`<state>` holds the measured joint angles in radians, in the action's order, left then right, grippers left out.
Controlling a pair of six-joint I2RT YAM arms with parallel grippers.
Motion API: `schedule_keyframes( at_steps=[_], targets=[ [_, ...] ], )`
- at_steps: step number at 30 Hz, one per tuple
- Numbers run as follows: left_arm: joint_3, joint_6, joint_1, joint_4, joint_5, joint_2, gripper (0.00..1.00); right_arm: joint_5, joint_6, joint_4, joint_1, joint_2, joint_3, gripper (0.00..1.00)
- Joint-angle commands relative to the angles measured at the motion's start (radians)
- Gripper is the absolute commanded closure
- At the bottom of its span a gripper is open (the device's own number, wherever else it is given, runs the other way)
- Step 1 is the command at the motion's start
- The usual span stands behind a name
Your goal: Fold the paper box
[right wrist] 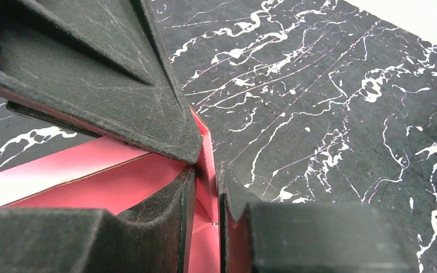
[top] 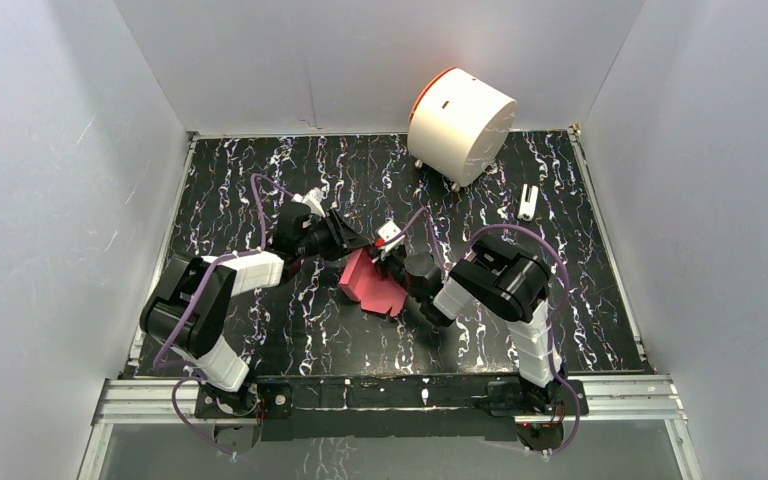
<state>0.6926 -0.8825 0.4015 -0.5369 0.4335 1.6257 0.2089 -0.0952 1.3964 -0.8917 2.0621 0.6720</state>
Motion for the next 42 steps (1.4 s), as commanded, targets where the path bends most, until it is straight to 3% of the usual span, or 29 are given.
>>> schedule_keyframes(
  at_steps=[1, 8, 16, 22, 28, 35, 42],
  targets=[
    [-0.009, -0.011, 0.045, 0.091, 0.143, -0.124, 0.64, 0.054, -0.066, -0.097, 0.028, -0.033, 0.006, 0.72],
    [-0.012, 0.081, 0.043, 0.238, -0.061, -0.204, 0.57, 0.018, -0.085, -0.283, 0.028, -0.143, 0.018, 0.55],
    [-0.007, 0.129, 0.042, 0.332, -0.161, -0.292, 0.46, 0.064, -0.078, -0.602, 0.028, -0.329, 0.030, 0.35],
    [0.034, 0.176, 0.061, 0.403, -0.171, -0.327, 0.39, 0.144, 0.055, -0.809, 0.051, -0.486, -0.005, 0.21],
    [0.089, 0.233, 0.122, 0.451, -0.213, -0.258, 0.35, 0.151, 0.200, -0.930, 0.091, -0.661, -0.071, 0.02],
    [0.167, 0.284, 0.184, 0.495, -0.297, -0.155, 0.34, 0.141, 0.333, -1.074, 0.132, -0.781, -0.094, 0.02],
    [0.181, 0.283, 0.198, 0.501, -0.308, -0.094, 0.51, 0.136, 0.395, -1.100, 0.144, -0.819, -0.111, 0.02]
  ],
)
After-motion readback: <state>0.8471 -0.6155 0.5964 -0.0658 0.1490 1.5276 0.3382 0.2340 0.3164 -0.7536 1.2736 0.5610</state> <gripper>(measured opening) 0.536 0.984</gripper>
